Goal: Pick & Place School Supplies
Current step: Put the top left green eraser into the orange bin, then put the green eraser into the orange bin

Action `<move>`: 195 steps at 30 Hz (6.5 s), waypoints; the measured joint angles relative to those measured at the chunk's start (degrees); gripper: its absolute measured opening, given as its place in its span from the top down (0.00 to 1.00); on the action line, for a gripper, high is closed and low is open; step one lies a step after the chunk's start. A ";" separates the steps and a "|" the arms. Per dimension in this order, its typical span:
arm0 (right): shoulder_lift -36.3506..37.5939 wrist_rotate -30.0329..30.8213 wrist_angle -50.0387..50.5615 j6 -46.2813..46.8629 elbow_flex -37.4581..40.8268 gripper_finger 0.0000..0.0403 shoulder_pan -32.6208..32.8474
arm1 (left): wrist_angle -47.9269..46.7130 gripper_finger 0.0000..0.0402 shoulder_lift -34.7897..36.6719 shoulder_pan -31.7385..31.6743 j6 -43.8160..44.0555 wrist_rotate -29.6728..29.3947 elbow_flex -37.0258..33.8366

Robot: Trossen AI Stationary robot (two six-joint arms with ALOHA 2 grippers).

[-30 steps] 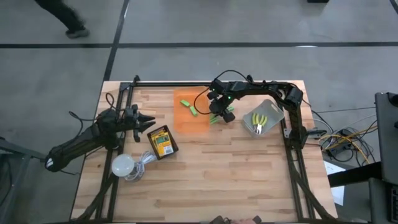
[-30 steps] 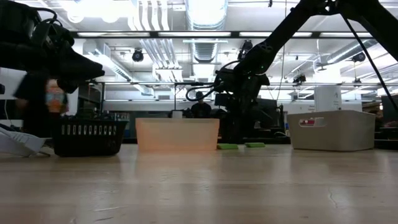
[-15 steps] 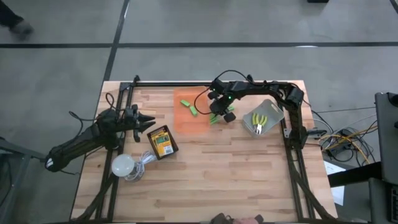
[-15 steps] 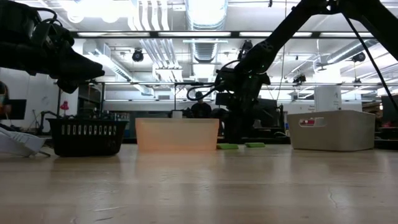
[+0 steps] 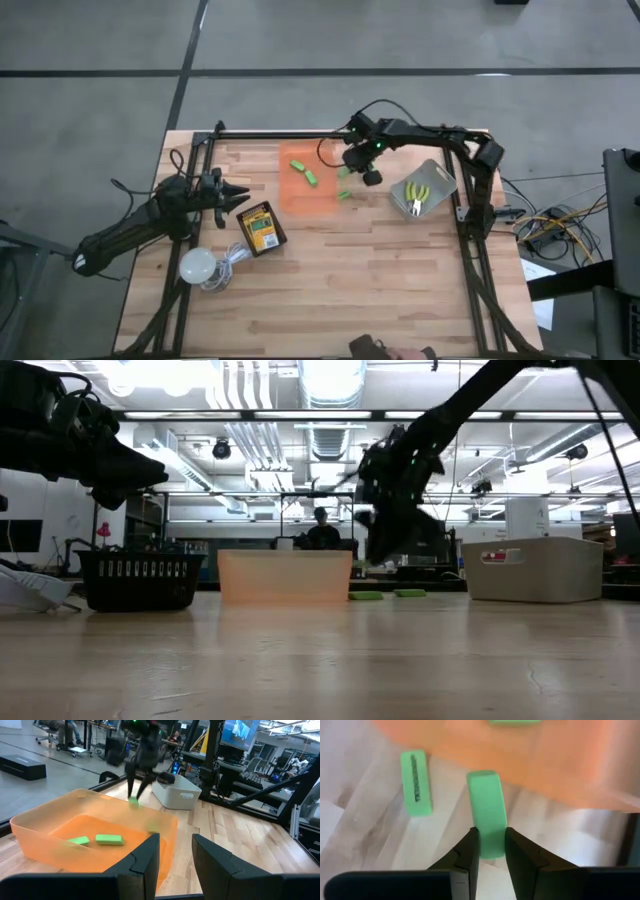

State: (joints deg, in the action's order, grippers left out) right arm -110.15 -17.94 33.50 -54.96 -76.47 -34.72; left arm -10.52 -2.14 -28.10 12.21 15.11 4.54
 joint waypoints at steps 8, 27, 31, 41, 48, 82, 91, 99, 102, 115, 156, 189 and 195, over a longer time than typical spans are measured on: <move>10.32 -0.45 -4.72 2.33 -0.04 0.81 0.93 | 0.00 0.70 0.01 0.02 0.00 0.00 0.00; 6.05 -1.50 -12.56 28.90 -3.63 0.81 8.53 | 0.00 0.70 -0.01 0.02 0.00 0.00 0.00; 3.35 -1.14 -12.55 29.19 -3.63 0.81 9.69 | 0.00 0.70 -0.01 0.00 0.00 0.00 0.00; -2.47 1.30 -12.71 30.13 -3.58 0.81 11.65 | 0.00 0.70 0.01 0.00 0.00 0.00 0.00; -5.37 1.67 -12.30 30.58 -3.78 0.81 11.76 | 0.00 0.70 0.00 0.00 0.00 0.00 0.00; -0.10 3.51 -12.99 29.14 -7.41 0.66 10.66 | 0.02 0.70 0.01 0.00 0.00 0.00 0.00; 9.22 1.51 -1.31 25.12 -6.30 0.66 4.17 | 0.01 0.70 -0.01 0.02 0.00 -0.01 0.00; 10.23 -9.38 1.14 21.46 1.52 0.62 -3.43 | 0.00 0.70 -0.03 0.02 0.00 0.00 0.00; 10.23 -14.84 -2.18 20.02 5.56 0.61 -6.24 | 0.00 0.70 -0.03 0.02 0.00 0.00 0.00; 10.30 -16.63 -19.71 11.22 21.90 0.60 -10.47 | 0.01 0.70 -0.03 0.01 0.00 0.00 0.00; 6.59 -8.98 -16.68 1.11 16.86 0.60 -11.57 | 0.00 0.70 -0.06 0.00 0.00 0.00 0.00; 0.56 -12.08 -2.48 -11.42 10.84 0.60 -10.11 | 0.00 0.70 -0.06 0.02 0.00 0.00 0.00; -1.24 -12.27 -2.25 -10.49 10.19 0.60 -10.08 | 0.00 0.70 -0.06 0.02 0.00 0.00 0.00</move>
State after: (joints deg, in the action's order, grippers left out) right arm -111.38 -30.21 31.25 -65.45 -66.28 -44.80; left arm -10.52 -2.20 -28.08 12.21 15.11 4.54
